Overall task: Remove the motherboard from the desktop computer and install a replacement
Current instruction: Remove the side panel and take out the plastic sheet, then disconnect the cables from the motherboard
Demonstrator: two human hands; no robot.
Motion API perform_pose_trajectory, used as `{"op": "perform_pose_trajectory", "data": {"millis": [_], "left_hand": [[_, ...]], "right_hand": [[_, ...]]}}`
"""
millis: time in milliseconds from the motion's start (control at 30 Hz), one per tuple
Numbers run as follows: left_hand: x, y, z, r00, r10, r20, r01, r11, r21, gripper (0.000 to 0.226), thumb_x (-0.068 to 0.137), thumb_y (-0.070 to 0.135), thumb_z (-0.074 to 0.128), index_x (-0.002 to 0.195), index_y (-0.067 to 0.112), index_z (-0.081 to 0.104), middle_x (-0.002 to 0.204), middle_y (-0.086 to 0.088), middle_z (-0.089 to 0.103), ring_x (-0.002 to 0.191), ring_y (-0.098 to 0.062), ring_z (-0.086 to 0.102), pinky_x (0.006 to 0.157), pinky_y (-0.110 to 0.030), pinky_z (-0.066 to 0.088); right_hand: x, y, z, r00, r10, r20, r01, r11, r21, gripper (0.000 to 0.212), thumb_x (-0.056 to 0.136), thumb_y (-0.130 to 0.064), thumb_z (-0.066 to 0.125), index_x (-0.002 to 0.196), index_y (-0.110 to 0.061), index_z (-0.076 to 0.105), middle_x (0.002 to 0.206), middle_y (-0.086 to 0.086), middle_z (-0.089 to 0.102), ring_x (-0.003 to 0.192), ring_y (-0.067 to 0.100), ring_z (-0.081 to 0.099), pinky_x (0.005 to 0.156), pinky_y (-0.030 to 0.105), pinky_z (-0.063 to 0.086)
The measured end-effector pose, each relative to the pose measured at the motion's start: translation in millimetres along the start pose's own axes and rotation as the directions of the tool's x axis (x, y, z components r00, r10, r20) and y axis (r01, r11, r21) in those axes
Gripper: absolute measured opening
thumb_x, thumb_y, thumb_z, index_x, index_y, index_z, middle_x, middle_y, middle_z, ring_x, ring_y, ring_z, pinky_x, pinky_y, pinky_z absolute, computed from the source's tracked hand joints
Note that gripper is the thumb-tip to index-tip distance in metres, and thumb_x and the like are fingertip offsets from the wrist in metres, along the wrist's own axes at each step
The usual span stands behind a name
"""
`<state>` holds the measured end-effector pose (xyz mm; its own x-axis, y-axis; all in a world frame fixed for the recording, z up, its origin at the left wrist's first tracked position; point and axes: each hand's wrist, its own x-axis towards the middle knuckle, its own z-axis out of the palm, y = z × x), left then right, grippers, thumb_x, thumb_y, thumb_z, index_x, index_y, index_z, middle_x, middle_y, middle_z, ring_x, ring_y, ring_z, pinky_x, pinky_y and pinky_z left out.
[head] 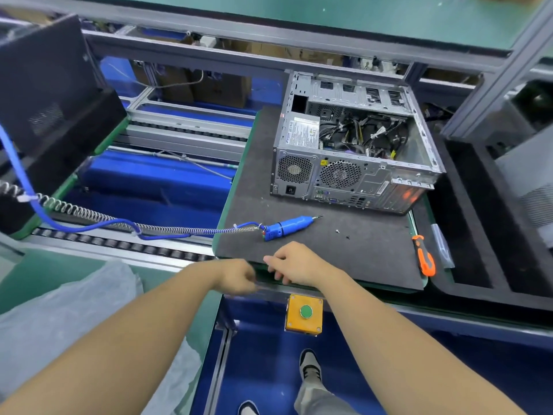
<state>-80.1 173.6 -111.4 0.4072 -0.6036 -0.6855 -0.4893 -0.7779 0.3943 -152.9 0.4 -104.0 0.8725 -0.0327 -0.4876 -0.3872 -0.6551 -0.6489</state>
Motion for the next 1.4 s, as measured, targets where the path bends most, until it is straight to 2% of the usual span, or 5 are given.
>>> {"op": "perform_pose_trajectory", "data": {"millis": [267, 633, 800, 933, 1400], "left_hand": [[32, 93, -58, 0.839, 0.097, -0.535, -0.249, 0.943, -0.220, 0.013, 0.087, 0.018, 0.058, 0.096, 0.015, 0.068, 0.089, 0.000, 0.070, 0.087, -0.026, 0.064, 0.081, -0.037, 0.053], [116, 174, -179, 0.410, 0.185, -0.893, -0.171, 0.977, 0.124, 0.026, 0.095, 0.029, 0.051, 0.117, 0.020, 0.063, 0.109, -0.002, 0.066, 0.102, -0.027, 0.057, 0.088, -0.042, 0.048], [166, 176, -213, 0.471, 0.142, -0.871, 0.077, 0.977, 0.201, 0.041, 0.098, 0.039, 0.045, 0.134, 0.022, 0.056, 0.133, -0.003, 0.058, 0.122, -0.029, 0.049, 0.094, -0.044, 0.042], [190, 170, -219, 0.516, 0.079, -0.853, 0.186, 0.962, 0.201, 0.041, 0.099, 0.044, 0.043, 0.132, 0.023, 0.056, 0.130, -0.001, 0.059, 0.125, -0.027, 0.048, 0.102, -0.044, 0.036], [195, 162, -241, 0.603, 0.105, -0.791, 0.191, 0.944, 0.271, 0.038, 0.091, 0.038, 0.051, 0.123, 0.019, 0.058, 0.107, -0.005, 0.058, 0.100, -0.026, 0.051, 0.086, -0.039, 0.040]], "right_hand": [[-11, 14, -71, 0.850, -0.086, -0.520, 0.137, 0.989, 0.060, 0.031, 0.099, -0.028, 0.050, 0.074, -0.016, 0.065, 0.066, -0.002, 0.064, 0.064, 0.022, 0.062, 0.067, 0.036, 0.053], [13, 52, -254, 0.503, -0.183, -0.845, 0.071, 0.983, -0.170, 0.027, 0.095, -0.017, 0.050, 0.115, -0.015, 0.066, 0.096, 0.005, 0.064, 0.094, 0.026, 0.057, 0.081, 0.038, 0.048], [40, 102, -321, 0.623, 0.003, -0.782, -0.397, 0.863, -0.312, 0.048, 0.095, -0.025, 0.051, 0.143, -0.021, 0.042, 0.134, 0.017, 0.043, 0.118, 0.040, 0.042, 0.091, 0.048, 0.042], [66, 122, -340, 0.758, 0.146, -0.636, -0.389, 0.884, -0.261, 0.062, 0.104, -0.025, 0.040, 0.158, -0.024, 0.009, 0.142, 0.020, 0.038, 0.104, 0.040, 0.055, 0.071, 0.039, 0.044], [67, 123, -342, 0.724, 0.208, -0.657, -0.481, 0.835, -0.266, 0.078, 0.097, -0.007, 0.043, 0.159, -0.028, 0.001, 0.119, 0.018, 0.051, 0.085, 0.032, 0.058, 0.059, 0.036, 0.045]]}}
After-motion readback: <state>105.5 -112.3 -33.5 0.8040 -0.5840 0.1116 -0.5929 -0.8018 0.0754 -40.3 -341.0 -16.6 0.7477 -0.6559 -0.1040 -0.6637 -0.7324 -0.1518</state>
